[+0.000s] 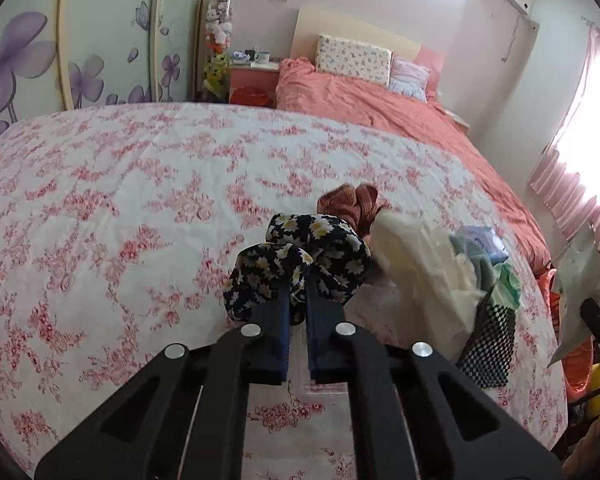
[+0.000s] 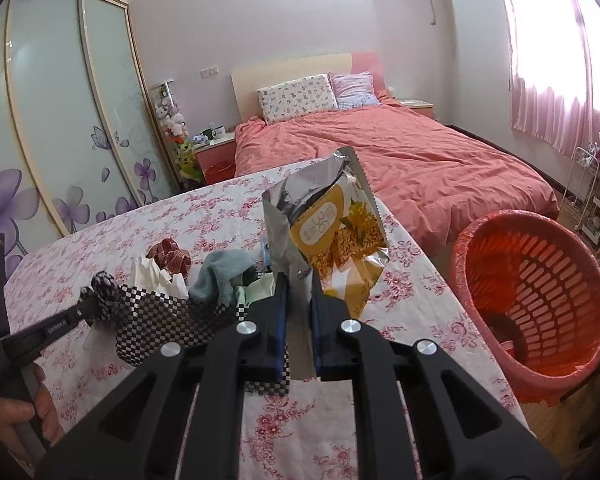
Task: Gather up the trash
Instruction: 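Grasp the floral scrunchie with the left tool while the right tool grasps the snack bag, then carry the scrunchie and snack bag over the orange basket with both tools, then open both tools to drop the scrunchie and snack bag into the basket, then move both tools back to the bed and grasp the checkered mesh with the right tool, then grasp the clear plastic tray with the left tool while the right tool holds the checkered mesh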
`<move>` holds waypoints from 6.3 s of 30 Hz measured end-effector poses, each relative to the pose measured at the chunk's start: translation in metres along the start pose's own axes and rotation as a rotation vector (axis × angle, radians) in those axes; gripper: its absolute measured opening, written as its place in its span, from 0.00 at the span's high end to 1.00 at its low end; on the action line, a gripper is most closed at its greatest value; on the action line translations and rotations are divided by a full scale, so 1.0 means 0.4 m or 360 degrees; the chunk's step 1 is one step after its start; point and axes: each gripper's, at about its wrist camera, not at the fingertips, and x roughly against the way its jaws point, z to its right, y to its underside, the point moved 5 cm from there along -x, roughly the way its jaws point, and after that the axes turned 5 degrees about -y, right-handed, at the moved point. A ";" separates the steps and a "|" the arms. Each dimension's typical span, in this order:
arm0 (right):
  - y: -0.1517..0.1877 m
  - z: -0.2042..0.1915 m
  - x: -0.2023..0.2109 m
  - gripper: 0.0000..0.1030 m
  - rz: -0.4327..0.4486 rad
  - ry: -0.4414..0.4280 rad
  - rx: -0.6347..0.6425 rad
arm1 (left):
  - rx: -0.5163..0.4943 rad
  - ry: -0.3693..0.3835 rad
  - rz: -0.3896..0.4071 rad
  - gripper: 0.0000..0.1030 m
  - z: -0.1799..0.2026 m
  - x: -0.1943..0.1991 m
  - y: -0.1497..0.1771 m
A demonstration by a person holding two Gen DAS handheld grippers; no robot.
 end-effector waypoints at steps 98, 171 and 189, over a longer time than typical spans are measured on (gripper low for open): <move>0.017 0.716 0.188 0.62 0.0165 0.0374 -0.0475 | -0.0602 0.0751 -0.0185 0.62 0.839 0.054 0.189; 0.182 -0.079 -0.134 0.95 -0.0404 -0.0043 0.0306 | 0.0062 -0.0020 -0.0022 0.53 -0.041 0.076 0.110; 0.040 0.118 0.031 0.95 -0.0068 0.0020 -0.0022 | 0.0022 0.0008 -0.0040 0.53 -0.001 0.050 0.080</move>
